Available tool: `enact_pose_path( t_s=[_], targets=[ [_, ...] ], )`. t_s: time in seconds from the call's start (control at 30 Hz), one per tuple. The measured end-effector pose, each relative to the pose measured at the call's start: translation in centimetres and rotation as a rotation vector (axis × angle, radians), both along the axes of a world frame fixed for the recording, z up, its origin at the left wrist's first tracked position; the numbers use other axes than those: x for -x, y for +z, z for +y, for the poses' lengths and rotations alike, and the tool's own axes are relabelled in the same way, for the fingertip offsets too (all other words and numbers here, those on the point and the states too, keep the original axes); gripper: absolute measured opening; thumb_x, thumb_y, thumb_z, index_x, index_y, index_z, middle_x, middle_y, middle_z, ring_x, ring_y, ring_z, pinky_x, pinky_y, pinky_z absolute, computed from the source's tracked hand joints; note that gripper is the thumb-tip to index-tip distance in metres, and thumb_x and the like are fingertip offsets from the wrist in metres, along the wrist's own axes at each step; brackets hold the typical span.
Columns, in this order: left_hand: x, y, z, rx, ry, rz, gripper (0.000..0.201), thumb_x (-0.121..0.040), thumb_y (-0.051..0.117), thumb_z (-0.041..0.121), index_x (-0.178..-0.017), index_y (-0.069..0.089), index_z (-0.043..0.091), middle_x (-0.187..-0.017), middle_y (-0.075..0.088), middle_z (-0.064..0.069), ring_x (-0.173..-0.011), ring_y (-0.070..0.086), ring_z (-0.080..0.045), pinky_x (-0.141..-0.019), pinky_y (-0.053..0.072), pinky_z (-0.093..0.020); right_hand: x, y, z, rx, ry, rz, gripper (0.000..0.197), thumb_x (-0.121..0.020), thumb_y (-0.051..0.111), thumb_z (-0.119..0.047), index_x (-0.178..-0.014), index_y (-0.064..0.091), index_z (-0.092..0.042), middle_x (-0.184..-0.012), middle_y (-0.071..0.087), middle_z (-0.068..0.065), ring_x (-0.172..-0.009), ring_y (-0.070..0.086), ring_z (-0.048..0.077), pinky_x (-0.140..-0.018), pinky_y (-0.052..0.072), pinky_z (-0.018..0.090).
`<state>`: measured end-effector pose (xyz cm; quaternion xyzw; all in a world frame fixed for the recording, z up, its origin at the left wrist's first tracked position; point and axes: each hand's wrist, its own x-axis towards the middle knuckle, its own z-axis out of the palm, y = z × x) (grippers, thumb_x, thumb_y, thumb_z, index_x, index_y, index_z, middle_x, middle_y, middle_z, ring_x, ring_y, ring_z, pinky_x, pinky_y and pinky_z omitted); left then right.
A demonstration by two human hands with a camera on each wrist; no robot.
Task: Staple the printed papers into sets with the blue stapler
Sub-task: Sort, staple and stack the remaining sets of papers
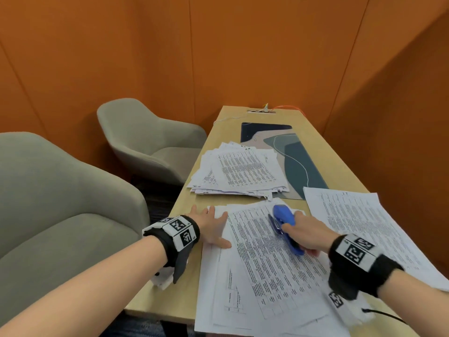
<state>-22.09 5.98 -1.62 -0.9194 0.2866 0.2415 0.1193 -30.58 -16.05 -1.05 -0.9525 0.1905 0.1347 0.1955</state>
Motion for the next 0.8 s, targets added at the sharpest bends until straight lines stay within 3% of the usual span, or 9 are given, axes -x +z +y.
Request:
enact_pose_path(
  t_s=[0.1,0.2,0.27,0.33,0.4,0.47,0.63,0.73,0.8],
  targets=[
    [0.0,0.6,-0.8,-0.086,-0.016,-0.014,0.095,-0.088,0.044,0.065,-0.153,-0.006,0.016,-0.159,-0.014,-0.016,-0.147,-0.003,-0.035,-0.116,-0.001,-0.06,1.3,-0.5,-1.6,0.003,-0.041,0.024,0.049,-0.099,0.038,-0.037,-0.135,0.033,-0.004,-0.072,0.042,-0.002,-0.055,0.037,0.011,-0.049,0.032,0.022],
    [0.3,1.2,-2.7,0.008,-0.065,-0.021,0.076,-0.094,0.049,0.042,-0.153,0.01,0.014,-0.157,-0.022,-0.014,-0.147,-0.001,-0.037,-0.118,0.004,-0.055,1.7,-0.8,-1.7,0.016,-0.025,0.018,0.047,-0.098,0.039,-0.037,-0.133,0.034,-0.006,-0.1,0.056,0.008,-0.075,0.057,0.024,-0.056,0.039,0.027],
    [0.7,1.4,-4.9,0.154,-0.112,0.033,0.061,-0.098,0.043,0.026,-0.152,0.016,0.015,-0.16,-0.012,-0.011,-0.146,0.011,-0.036,-0.119,0.015,-0.049,1.6,-0.9,-1.6,0.033,-0.015,0.017,0.046,-0.098,0.04,-0.038,-0.13,0.037,-0.005,-0.118,0.058,0.013,-0.099,0.061,0.031,-0.069,0.041,0.029],
    [1.2,0.9,-7.3,0.229,-0.142,0.042,0.052,-0.099,0.04,0.023,-0.148,0.024,0.014,-0.158,0.011,-0.012,-0.14,0.027,-0.035,-0.113,0.029,-0.046,1.5,-1.0,-1.6,0.043,-0.009,0.027,0.046,-0.098,0.039,-0.038,-0.13,0.036,-0.005,-0.123,0.057,0.014,-0.107,0.06,0.032,-0.076,0.042,0.031],
    [1.2,0.0,-8.9,0.236,-0.113,-0.025,0.049,-0.098,0.042,0.032,-0.142,0.03,0.016,-0.148,0.028,-0.012,-0.134,0.031,-0.032,-0.105,0.035,-0.045,1.4,-1.1,-1.6,0.039,-0.01,0.028,0.047,-0.098,0.039,-0.038,-0.131,0.036,-0.005,-0.126,0.055,0.015,-0.109,0.058,0.032,-0.079,0.042,0.032],
    [0.9,-0.8,-9.7,0.198,-0.085,-0.088,0.055,-0.096,0.042,0.045,-0.144,0.028,0.021,-0.147,0.028,-0.011,-0.136,0.026,-0.031,-0.104,0.033,-0.048,1.5,-1.1,-1.5,0.05,-0.012,0.024,0.047,-0.099,0.039,-0.038,-0.132,0.035,-0.005,-0.128,0.054,0.014,-0.112,0.056,0.031,-0.08,0.041,0.032],
    [0.5,-1.7,-10.0,0.184,-0.072,-0.091,0.067,-0.095,0.037,0.055,-0.15,0.016,0.024,-0.156,0.014,-0.011,-0.142,0.014,-0.031,-0.11,0.025,-0.053,1.7,-1.1,-1.3,0.057,-0.022,0.006,0.046,-0.099,0.038,-0.038,-0.132,0.036,-0.006,-0.128,0.054,0.013,-0.113,0.056,0.031,-0.082,0.042,0.033],
    [0.1,-2.4,-9.3,0.175,0.009,0.012,0.096,-0.088,0.037,0.069,-0.153,-0.007,0.013,-0.16,-0.014,-0.006,-0.148,-0.006,-0.027,-0.117,0.01,-0.056,1.4,-0.7,-1.5,0.041,-0.017,0.007,0.047,-0.098,0.039,-0.038,-0.131,0.037,-0.006,-0.127,0.055,0.013,-0.111,0.057,0.031,-0.079,0.042,0.032],
    [-0.1,-2.6,-8.9,0.162,0.021,0.034,0.107,-0.083,0.038,0.075,-0.151,-0.012,0.011,-0.159,-0.019,-0.004,-0.148,-0.011,-0.025,-0.118,0.008,-0.055,1.0,-0.2,-1.3,0.044,-0.007,-0.014,0.047,-0.097,0.038,-0.039,-0.131,0.038,-0.006,-0.122,0.056,0.013,-0.105,0.059,0.031,-0.072,0.042,0.031]
  ],
)
